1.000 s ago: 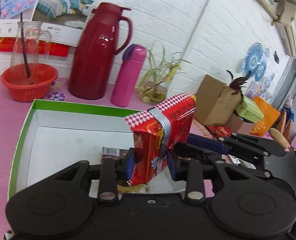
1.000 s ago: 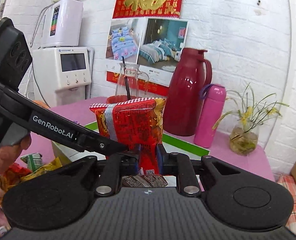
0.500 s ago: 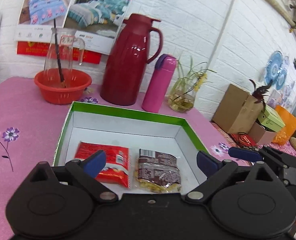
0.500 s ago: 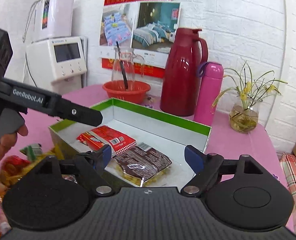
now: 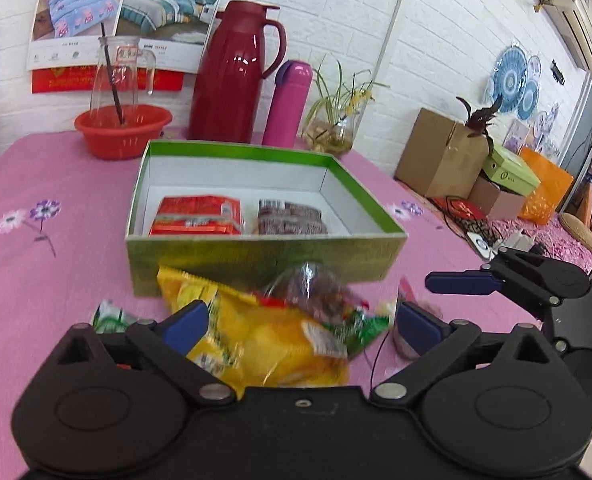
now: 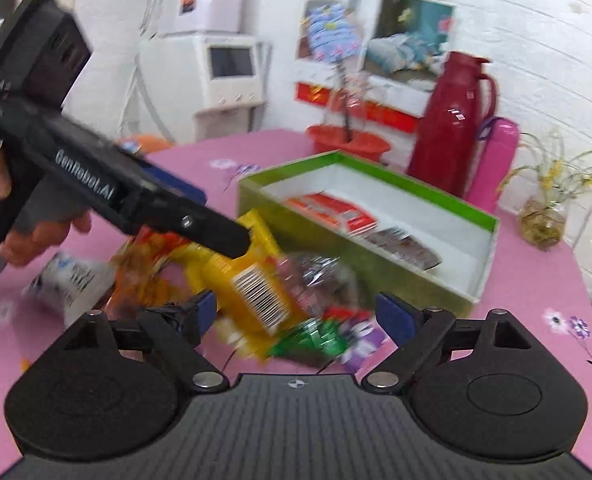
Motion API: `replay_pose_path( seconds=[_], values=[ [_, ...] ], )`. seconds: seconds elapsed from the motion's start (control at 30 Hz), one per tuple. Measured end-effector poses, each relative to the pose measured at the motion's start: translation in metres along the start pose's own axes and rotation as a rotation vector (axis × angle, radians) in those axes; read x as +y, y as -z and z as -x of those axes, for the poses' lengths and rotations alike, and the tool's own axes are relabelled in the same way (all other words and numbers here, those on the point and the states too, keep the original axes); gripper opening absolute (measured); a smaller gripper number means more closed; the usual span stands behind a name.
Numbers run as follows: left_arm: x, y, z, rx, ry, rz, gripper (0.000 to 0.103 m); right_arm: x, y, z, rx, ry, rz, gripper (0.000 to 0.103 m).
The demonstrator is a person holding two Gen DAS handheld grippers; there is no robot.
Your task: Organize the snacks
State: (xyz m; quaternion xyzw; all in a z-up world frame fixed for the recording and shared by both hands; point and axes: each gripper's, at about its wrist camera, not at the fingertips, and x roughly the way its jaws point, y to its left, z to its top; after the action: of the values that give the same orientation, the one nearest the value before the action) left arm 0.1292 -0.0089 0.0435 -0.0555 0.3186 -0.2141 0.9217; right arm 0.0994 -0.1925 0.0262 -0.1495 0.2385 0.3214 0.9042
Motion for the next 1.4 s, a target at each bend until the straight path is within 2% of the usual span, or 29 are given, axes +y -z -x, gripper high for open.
replay_pose_path(
  seconds=[0.2, 0.47, 0.57, 0.7, 0.83, 0.97, 1.1, 1.13, 1.17, 1.2, 1.27, 1.3, 1.37, 1.4],
  values=[
    [0.012, 0.017, 0.001, 0.027, 0.026, 0.015, 0.103, 0.031, 0.001, -0.026, 0.055, -0.036, 0.081, 0.103],
    [0.029, 0.024, -0.004, 0.03, 0.072, 0.07, 0.103, 0.035, -0.007, -0.065, 0.086, -0.016, 0.106, 0.103],
    [0.028, 0.021, -0.011, 0.026, 0.088, 0.07, 0.097, 0.031, -0.006, -0.077, 0.103, -0.012, 0.113, 0.103],
    [0.025, 0.017, -0.019, 0.014, 0.106, 0.048, 0.094, 0.024, -0.003, -0.081, 0.12, -0.034, 0.055, 0.103],
    [0.026, 0.015, -0.027, 0.013, 0.119, 0.028, 0.092, 0.024, 0.0, -0.076, 0.119, -0.041, 0.056, 0.103],
    [0.029, 0.013, -0.038, 0.033, 0.129, 0.024, 0.084, 0.025, -0.002, -0.079, 0.121, -0.026, 0.042, 0.103],
    [0.027, 0.015, -0.04, 0.029, 0.135, 0.003, 0.084, 0.024, -0.004, -0.086, 0.113, 0.003, 0.02, 0.103],
    [0.027, 0.015, -0.04, 0.03, 0.139, 0.001, 0.08, 0.023, -0.005, -0.087, 0.111, 0.007, 0.014, 0.103],
    [0.027, 0.016, -0.041, 0.035, 0.144, 0.0, 0.059, 0.024, -0.005, -0.087, 0.107, 0.009, 0.012, 0.103],
    [0.028, 0.016, -0.044, 0.056, 0.154, 0.006, 0.03, 0.025, -0.005, -0.086, 0.103, 0.012, 0.017, 0.097],
    [0.032, 0.019, -0.049, 0.076, 0.175, 0.039, 0.026, 0.029, -0.005, -0.083, 0.096, 0.017, 0.052, 0.084],
    [0.035, 0.02, -0.05, 0.087, 0.205, 0.068, 0.017, 0.032, -0.004, -0.081, 0.091, 0.023, 0.071, 0.081],
    [0.036, 0.023, -0.049, 0.092, 0.223, 0.113, 0.016, 0.032, -0.003, -0.078, 0.084, 0.025, 0.069, 0.078],
    [0.034, 0.023, -0.046, 0.087, 0.218, 0.102, 0.016, 0.031, -0.003, -0.076, 0.083, 0.019, 0.057, 0.077]
  ],
)
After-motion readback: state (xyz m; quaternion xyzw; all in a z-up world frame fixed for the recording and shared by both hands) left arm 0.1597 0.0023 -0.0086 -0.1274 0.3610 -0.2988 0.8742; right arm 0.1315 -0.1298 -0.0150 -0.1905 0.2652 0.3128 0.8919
